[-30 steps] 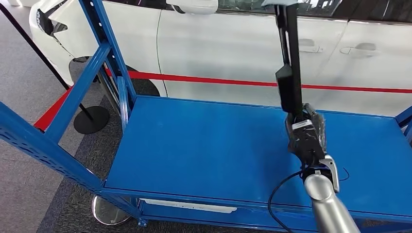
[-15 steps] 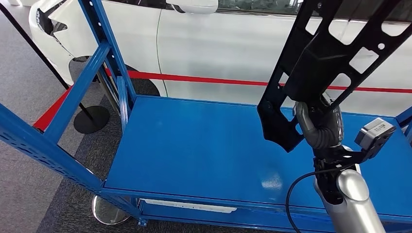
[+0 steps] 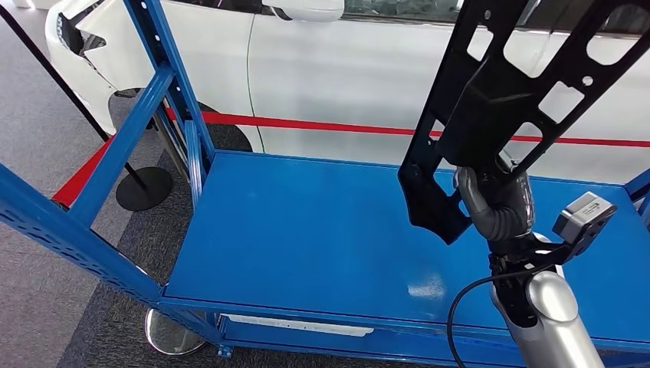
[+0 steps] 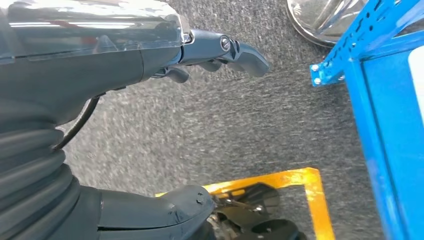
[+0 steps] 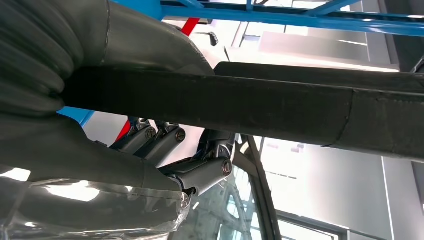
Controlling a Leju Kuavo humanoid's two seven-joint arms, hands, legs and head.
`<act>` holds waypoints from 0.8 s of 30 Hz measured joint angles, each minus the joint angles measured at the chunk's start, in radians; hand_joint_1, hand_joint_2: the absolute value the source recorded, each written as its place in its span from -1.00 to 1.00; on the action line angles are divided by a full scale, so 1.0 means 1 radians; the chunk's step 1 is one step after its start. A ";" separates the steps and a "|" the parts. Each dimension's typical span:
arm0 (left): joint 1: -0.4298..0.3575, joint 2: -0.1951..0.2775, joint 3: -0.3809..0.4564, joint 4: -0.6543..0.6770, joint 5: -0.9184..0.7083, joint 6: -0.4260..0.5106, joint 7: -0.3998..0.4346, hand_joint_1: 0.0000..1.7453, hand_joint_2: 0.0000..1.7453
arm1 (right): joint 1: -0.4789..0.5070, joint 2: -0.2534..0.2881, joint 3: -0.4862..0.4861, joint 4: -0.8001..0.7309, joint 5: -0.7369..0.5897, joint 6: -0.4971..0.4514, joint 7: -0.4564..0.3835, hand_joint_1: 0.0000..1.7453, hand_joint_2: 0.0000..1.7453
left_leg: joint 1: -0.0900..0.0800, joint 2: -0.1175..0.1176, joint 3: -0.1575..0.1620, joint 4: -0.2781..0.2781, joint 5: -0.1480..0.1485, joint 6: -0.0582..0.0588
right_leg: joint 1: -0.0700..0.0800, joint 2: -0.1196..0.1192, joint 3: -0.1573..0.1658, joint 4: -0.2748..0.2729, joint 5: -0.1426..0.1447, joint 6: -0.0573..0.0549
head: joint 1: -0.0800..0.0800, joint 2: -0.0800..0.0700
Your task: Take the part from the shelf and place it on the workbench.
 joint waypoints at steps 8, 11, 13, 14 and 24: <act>-0.008 0.001 0.054 0.000 0.089 -0.132 -0.158 -1.00 1.00 | 0.072 0.006 0.007 0.000 0.056 0.004 -0.056 1.00 1.00 | 0.000 0.000 -0.001 0.000 0.000 0.000 | 0.000 0.000 0.000 0.000 0.000 0.000 | 0.000 0.000; -0.012 0.003 0.072 0.000 0.106 -0.149 -0.140 -1.00 1.00 | 0.079 0.011 0.007 0.001 0.053 0.036 -0.069 1.00 1.00 | 0.000 0.000 0.000 0.000 0.000 0.000 | 0.000 0.000 0.000 0.000 0.000 0.000 | 0.000 0.000; -0.014 0.006 0.085 0.000 0.117 -0.157 -0.128 -1.00 1.00 | 0.082 0.017 0.007 -0.002 0.062 0.052 -0.072 1.00 1.00 | 0.000 0.000 0.000 0.000 0.000 0.000 | 0.000 0.000 0.000 0.000 0.000 0.000 | 0.000 0.000; -0.014 0.007 0.090 0.000 0.122 -0.162 -0.129 -1.00 1.00 | 0.085 0.021 0.008 -0.005 0.074 0.054 -0.074 1.00 1.00 | 0.000 0.000 0.000 0.000 0.000 0.000 | 0.000 0.000 0.000 0.000 0.000 0.000 | 0.000 0.000; -0.019 0.016 0.139 0.000 0.158 -0.212 -0.093 -1.00 1.00 | 0.119 0.076 0.022 0.000 0.114 0.057 -0.095 1.00 1.00 | 0.004 0.002 0.004 -0.017 0.015 0.018 | -0.007 0.000 -0.019 0.047 -0.038 0.020 | 0.002 0.000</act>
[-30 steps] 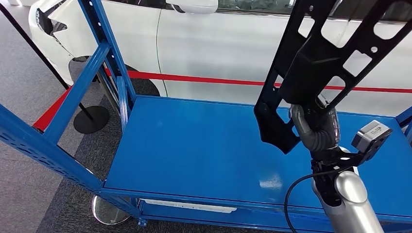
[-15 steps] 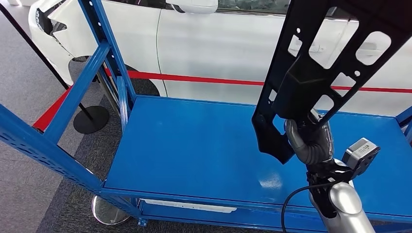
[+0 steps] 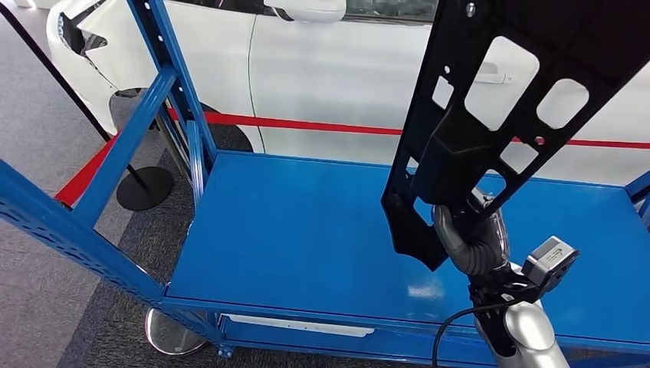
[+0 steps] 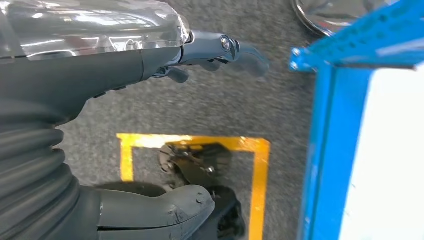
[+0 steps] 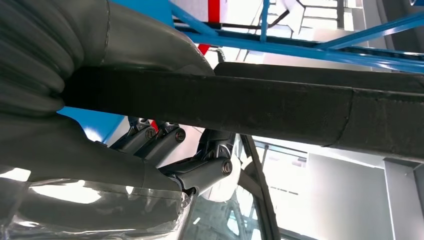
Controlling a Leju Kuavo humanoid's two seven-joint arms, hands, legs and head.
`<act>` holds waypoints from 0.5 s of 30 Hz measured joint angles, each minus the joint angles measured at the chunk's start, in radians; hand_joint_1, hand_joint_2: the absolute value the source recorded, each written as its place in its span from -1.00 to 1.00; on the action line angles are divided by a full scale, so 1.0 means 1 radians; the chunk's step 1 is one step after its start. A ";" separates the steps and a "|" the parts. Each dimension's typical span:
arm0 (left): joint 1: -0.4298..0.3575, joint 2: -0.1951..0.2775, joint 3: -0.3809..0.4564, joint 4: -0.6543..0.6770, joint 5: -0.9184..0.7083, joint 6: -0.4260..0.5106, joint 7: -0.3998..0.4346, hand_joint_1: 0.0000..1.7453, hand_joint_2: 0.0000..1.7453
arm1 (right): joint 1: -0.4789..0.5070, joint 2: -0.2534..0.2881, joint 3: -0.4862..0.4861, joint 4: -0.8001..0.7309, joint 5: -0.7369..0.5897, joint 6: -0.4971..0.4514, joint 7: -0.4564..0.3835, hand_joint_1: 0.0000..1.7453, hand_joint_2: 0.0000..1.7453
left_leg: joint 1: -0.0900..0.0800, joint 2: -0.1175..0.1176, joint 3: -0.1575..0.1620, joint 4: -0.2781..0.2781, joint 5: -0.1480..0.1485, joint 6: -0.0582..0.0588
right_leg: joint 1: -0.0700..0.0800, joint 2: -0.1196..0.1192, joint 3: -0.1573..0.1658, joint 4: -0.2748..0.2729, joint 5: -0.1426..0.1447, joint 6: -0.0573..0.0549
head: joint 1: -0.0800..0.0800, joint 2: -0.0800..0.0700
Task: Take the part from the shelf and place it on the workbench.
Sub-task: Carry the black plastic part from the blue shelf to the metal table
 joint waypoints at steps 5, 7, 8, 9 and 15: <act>0.003 0.003 0.002 0.000 -0.027 0.042 0.039 -1.00 1.00 | 0.022 0.028 0.005 0.018 0.000 0.010 -0.005 1.00 1.00 | -0.004 0.000 -0.008 0.004 0.004 0.003 | -0.005 0.000 -0.102 0.230 -0.091 0.000 | 0.002 0.000; 0.004 0.004 0.002 0.000 -0.038 0.053 0.048 -1.00 1.00 | 0.025 0.038 0.008 0.023 0.000 0.012 -0.005 1.00 1.00 | -0.007 -0.002 -0.009 0.007 0.003 0.002 | -0.004 0.000 -0.052 0.129 -0.021 -0.008 | 0.003 0.000; 0.004 0.004 0.001 0.000 -0.042 0.056 0.051 -1.00 1.00 | 0.025 0.042 0.009 0.025 0.000 0.013 -0.005 1.00 1.00 | -0.009 -0.003 -0.009 0.008 0.004 -0.001 | -0.002 0.001 -0.017 0.061 0.005 -0.013 | 0.002 0.000; 0.003 0.004 0.001 0.000 -0.043 0.057 0.052 -1.00 1.00 | 0.026 0.045 0.010 0.026 0.000 0.013 -0.005 1.00 1.00 | -0.010 -0.004 -0.010 0.008 0.005 -0.005 | 0.000 0.001 0.010 0.007 0.023 -0.018 | 0.002 0.000; 0.005 0.009 0.000 0.000 -0.045 0.060 0.055 -1.00 1.00 | 0.024 0.062 0.016 0.030 -0.001 0.013 -0.006 1.00 1.00 | -0.007 -0.005 -0.031 0.042 -0.022 -0.045 | -0.007 -0.006 0.019 -0.059 0.055 -0.035 | 0.003 0.000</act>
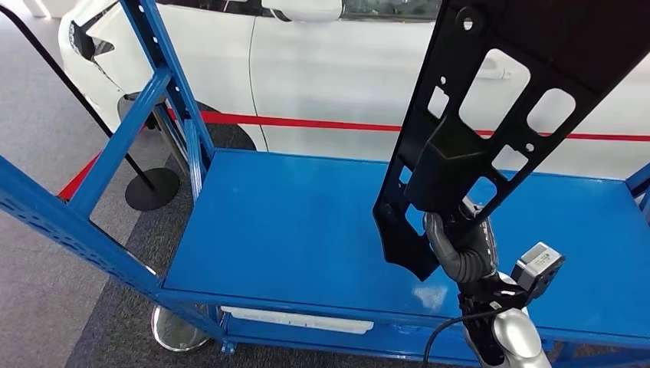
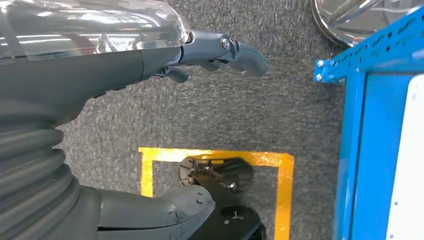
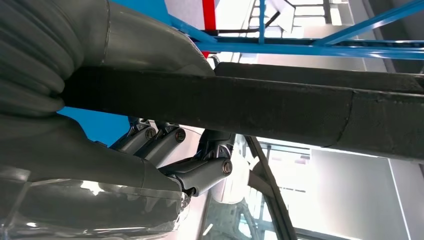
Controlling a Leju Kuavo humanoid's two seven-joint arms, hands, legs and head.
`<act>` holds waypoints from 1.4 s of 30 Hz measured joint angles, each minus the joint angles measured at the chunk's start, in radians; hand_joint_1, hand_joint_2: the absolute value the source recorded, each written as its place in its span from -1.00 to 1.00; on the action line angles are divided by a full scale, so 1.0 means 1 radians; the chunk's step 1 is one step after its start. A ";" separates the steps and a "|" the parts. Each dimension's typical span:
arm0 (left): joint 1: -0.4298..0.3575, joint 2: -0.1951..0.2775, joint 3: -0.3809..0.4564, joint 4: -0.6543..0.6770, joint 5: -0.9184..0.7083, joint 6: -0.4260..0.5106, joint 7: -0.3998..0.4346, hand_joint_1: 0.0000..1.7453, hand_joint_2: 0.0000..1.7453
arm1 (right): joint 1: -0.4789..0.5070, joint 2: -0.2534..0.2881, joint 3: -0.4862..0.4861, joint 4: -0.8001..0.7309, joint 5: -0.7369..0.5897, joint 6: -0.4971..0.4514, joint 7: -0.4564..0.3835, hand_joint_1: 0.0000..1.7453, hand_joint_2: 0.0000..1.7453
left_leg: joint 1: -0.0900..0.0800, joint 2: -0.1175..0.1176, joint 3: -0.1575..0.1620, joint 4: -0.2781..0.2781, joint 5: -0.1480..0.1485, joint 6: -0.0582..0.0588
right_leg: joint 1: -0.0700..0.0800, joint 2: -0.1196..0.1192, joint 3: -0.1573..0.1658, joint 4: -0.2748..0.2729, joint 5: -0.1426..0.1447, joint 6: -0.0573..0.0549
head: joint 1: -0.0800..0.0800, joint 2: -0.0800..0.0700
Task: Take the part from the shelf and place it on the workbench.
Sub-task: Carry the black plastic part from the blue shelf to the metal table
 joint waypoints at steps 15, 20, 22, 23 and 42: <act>0.007 0.017 -0.025 0.000 -0.051 0.038 0.042 -1.00 1.00 | 0.032 0.038 0.020 0.009 -0.012 0.013 -0.022 1.00 1.00 | 0.039 0.010 0.076 -0.036 -0.025 -0.010 | -0.023 -0.007 -0.092 0.047 0.031 0.062 | -0.004 0.000; 0.010 0.025 -0.026 0.000 -0.058 0.056 0.067 -1.00 1.00 | 0.058 0.050 0.022 0.009 -0.028 0.014 -0.034 1.00 1.00 | 0.025 0.012 0.026 -0.035 0.016 0.017 | -0.016 -0.004 -0.159 0.290 -0.134 0.058 | 0.003 0.000; 0.011 0.028 -0.026 0.000 -0.060 0.060 0.075 -1.00 1.00 | 0.070 0.060 0.022 0.009 -0.036 0.013 -0.035 1.00 1.00 | 0.014 0.011 0.006 -0.034 0.030 0.019 | -0.005 -0.002 -0.112 0.259 -0.097 0.041 | 0.004 0.000; 0.011 0.029 -0.026 0.000 -0.061 0.061 0.078 -1.00 1.00 | 0.074 0.065 0.022 0.009 -0.039 0.012 -0.035 1.00 1.00 | 0.010 0.011 -0.001 -0.033 0.036 0.020 | 0.002 0.000 -0.065 0.197 -0.071 0.027 | 0.004 0.000; 0.007 0.060 -0.042 0.000 -0.081 0.037 0.076 -1.00 1.00 | 0.131 0.173 0.066 0.023 0.016 -0.018 -0.043 1.00 1.00 | 0.055 0.010 0.127 -0.034 -0.075 -0.067 | -0.014 -0.008 -0.109 0.038 0.073 0.040 | -0.004 0.000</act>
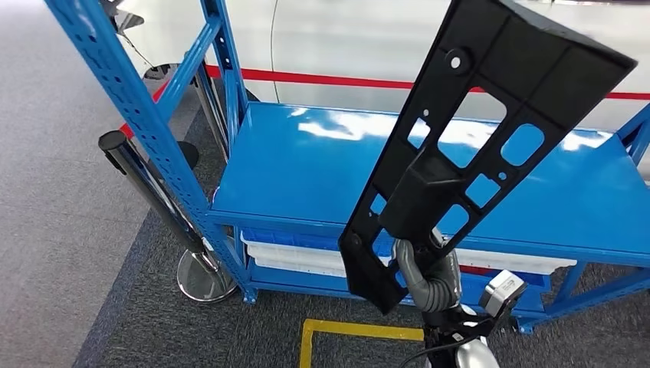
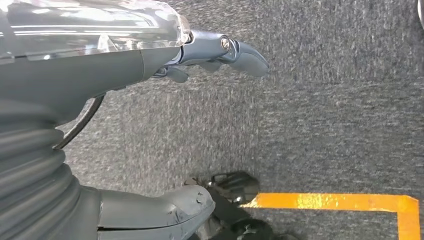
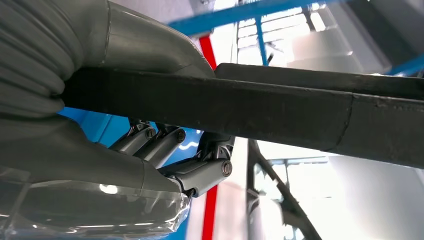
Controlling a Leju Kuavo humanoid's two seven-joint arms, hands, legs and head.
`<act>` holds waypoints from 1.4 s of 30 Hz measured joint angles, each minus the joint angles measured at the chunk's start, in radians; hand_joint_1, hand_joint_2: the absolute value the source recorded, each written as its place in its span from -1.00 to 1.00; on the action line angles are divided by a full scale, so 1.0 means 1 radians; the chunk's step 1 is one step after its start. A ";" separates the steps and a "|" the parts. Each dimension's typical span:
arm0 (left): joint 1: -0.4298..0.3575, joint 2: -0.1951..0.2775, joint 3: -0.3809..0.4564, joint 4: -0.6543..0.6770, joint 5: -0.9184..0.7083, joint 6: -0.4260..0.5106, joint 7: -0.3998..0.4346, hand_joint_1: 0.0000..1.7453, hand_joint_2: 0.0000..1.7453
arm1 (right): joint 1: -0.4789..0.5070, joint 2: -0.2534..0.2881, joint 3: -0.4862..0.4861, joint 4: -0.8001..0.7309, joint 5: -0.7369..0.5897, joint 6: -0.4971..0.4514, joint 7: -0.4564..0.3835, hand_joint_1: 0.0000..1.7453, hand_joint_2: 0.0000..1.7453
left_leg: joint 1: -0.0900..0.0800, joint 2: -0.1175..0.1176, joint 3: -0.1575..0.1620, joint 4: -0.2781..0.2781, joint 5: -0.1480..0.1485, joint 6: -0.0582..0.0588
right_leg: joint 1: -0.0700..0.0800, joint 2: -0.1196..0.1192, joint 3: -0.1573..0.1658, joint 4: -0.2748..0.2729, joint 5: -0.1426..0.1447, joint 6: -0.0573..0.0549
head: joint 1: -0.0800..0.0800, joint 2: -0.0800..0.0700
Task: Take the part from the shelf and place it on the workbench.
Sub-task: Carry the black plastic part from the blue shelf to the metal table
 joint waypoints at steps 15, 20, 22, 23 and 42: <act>0.010 0.018 -0.001 0.000 -0.019 -0.015 0.009 -1.00 1.00 | -0.049 0.043 0.068 0.083 -0.014 -0.040 -0.006 1.00 1.00 | -0.021 0.004 -0.162 -0.005 0.153 0.048 | 0.025 0.009 0.192 -0.033 -0.143 -0.025 | 0.009 0.000; 0.021 0.015 -0.009 0.000 -0.041 -0.004 0.007 -1.00 1.00 | 0.023 0.028 0.041 0.051 -0.034 -0.038 -0.033 1.00 1.00 | -0.017 0.004 -0.184 0.035 0.103 0.020 | 0.020 0.004 0.174 -0.079 -0.096 -0.048 | 0.014 0.000; 0.023 0.014 -0.011 0.000 -0.048 -0.003 0.007 -1.00 1.00 | 0.046 0.024 0.030 0.042 -0.037 -0.035 -0.035 1.00 1.00 | -0.013 0.004 -0.211 0.151 -0.001 0.014 | 0.020 0.003 0.143 -0.072 -0.075 -0.054 | 0.012 0.000; 0.024 0.013 -0.012 0.000 -0.050 -0.003 0.007 -1.00 1.00 | 0.056 0.023 0.026 0.040 -0.038 -0.034 -0.036 1.00 1.00 | -0.012 0.005 -0.221 0.213 -0.030 0.009 | 0.020 0.002 0.125 -0.066 -0.065 -0.053 | 0.012 0.000; 0.021 0.007 -0.032 0.000 -0.065 -0.002 0.015 -1.00 1.00 | 0.088 0.010 -0.025 0.022 -0.026 -0.024 -0.030 1.00 1.00 | -0.005 0.016 -0.138 -0.005 0.121 0.049 | 0.001 0.009 0.032 0.199 -0.133 0.027 | 0.017 0.000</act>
